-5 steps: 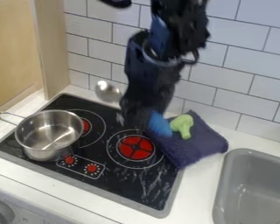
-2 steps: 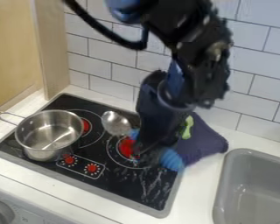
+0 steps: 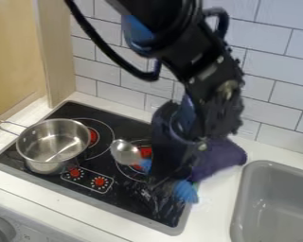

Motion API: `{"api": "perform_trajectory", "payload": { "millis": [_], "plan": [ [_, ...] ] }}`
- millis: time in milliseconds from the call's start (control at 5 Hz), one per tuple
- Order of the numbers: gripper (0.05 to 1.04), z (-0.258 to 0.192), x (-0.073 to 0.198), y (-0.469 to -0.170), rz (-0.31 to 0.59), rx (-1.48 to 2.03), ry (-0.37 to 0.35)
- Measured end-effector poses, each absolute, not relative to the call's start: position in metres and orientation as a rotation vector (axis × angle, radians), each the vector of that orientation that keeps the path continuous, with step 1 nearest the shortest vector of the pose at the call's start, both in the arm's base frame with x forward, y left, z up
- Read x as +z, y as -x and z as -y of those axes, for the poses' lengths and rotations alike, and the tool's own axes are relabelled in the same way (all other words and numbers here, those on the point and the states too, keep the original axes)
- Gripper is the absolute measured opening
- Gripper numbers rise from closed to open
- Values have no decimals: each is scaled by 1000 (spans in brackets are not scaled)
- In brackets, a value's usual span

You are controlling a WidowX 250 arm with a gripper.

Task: Move spoon on the right.

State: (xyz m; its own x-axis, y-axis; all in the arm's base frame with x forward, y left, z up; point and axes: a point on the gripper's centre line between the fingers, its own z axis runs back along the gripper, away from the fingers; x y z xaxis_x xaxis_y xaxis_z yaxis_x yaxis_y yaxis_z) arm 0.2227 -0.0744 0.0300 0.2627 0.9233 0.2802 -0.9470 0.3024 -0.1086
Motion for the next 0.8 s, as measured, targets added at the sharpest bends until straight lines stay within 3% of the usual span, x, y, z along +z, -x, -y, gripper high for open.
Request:
{"api": "perform_trajectory", "payload": {
  "millis": [400, 600, 800],
  "plan": [
    [397, 74, 6, -214, 277, 1312, -106],
    [477, 77, 3, -219, 279, 1306, -107],
    [772, 78, 3, -221, 266, 1301, -93]
  ]
}}
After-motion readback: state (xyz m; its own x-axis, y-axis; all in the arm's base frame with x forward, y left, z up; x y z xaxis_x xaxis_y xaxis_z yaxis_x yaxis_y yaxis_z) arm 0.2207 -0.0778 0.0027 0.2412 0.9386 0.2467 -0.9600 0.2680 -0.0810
